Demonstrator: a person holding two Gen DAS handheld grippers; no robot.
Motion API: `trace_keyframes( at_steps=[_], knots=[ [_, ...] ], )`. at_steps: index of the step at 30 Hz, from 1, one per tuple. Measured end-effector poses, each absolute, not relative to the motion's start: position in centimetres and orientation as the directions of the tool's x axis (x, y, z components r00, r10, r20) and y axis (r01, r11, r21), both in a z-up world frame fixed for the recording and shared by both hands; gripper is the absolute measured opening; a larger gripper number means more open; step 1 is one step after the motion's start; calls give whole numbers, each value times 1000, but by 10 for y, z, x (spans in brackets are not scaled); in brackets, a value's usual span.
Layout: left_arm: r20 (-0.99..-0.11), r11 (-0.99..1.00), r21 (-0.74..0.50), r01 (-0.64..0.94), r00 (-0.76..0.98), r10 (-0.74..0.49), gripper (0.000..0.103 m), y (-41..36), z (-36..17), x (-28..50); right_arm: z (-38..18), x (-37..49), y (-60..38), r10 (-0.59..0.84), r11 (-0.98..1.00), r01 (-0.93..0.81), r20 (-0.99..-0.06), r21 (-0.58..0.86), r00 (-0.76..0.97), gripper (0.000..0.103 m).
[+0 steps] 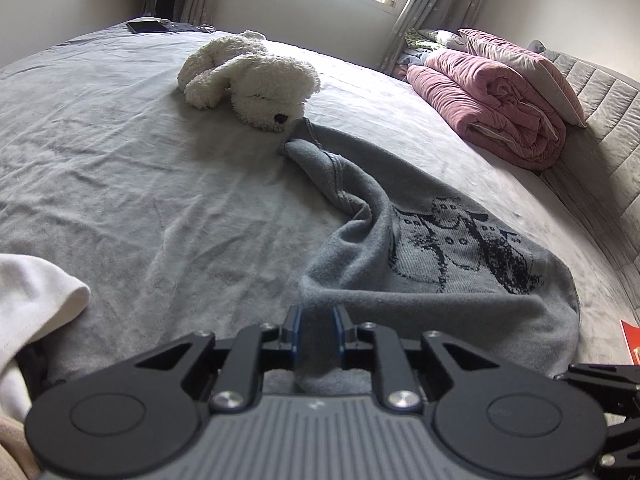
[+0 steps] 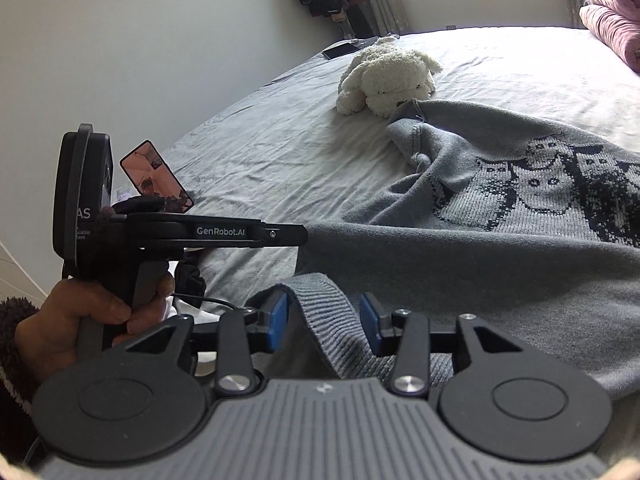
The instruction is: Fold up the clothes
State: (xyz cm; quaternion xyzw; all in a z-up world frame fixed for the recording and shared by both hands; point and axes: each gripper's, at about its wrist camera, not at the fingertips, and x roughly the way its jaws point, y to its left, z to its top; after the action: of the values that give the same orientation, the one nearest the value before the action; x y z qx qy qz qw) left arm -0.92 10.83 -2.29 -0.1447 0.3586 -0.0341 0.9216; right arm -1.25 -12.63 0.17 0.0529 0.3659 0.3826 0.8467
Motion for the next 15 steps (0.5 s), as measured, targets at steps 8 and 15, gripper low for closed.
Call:
trace_keyframes(
  at_steps=[8, 15],
  knots=[
    [-637, 956, -294, -22, 750, -179, 28, 98, 2, -21, 11, -16, -154, 668, 729, -580, -562, 363, 488, 44],
    [-605, 959, -282, 19, 772, -193, 30, 76, 41, -44, 22, -21, -187, 662, 746, -535, -532, 396, 529, 44]
  ],
)
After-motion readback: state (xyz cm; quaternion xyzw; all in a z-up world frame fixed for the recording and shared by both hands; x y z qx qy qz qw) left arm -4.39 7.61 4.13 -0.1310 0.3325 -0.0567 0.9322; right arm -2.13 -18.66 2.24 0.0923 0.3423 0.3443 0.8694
